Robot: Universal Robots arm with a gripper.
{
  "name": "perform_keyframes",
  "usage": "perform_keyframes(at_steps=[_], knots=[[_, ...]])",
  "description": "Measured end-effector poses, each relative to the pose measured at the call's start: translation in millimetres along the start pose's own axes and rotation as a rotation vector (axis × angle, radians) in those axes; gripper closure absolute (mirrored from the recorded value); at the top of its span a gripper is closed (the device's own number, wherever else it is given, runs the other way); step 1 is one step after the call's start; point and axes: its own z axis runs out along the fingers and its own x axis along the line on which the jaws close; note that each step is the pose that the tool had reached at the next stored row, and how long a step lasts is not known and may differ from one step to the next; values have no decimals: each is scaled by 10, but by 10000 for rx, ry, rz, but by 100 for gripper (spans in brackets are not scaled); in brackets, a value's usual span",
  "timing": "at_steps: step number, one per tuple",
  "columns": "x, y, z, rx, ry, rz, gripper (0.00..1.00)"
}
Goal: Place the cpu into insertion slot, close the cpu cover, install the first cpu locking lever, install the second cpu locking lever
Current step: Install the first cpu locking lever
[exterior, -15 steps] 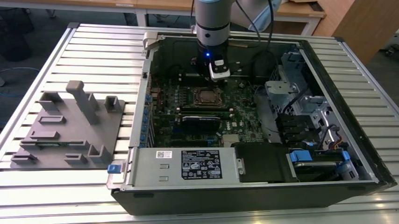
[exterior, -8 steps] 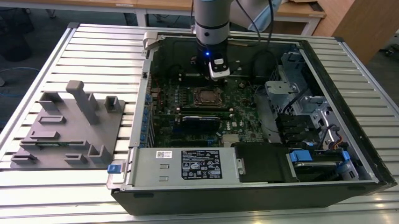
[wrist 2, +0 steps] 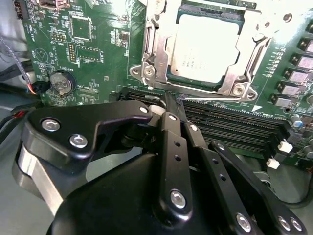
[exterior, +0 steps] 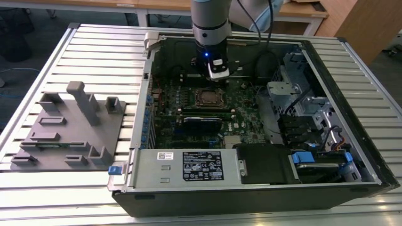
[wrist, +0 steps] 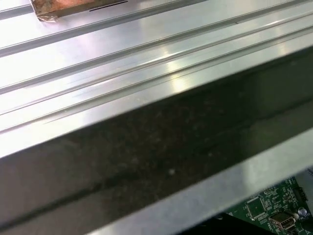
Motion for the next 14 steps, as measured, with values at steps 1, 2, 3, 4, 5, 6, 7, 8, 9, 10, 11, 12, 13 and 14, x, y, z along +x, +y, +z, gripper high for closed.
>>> perform_keyframes(at_steps=[1, 2, 3, 4, 5, 6, 7, 8, 9, 10, 11, 12, 13, 14], knots=[[9, -4, -1, -10, -16, -1, 89], [18, -7, -1, -19, -34, -3, 89], [25, -10, 0, -29, -52, -5, 89], [32, -13, 1, -42, -67, -5, 89], [37, -16, 3, -57, -78, -5, 89], [40, -17, 5, -71, -89, -5, 89], [42, -18, 7, -80, -102, -6, 89], [43, -19, 9, -88, -114, -8, 89], [43, -19, 12, -98, -126, -8, 89], [44, -20, 15, -112, -135, -8, 89], [46, -21, 17, -125, -145, -7, 89], [48, -22, 19, -130, -153, -7, 89], [50, -22, 19, -133, -159, -7, 89], [51, -23, 20, -137, -165, -8, 89]])
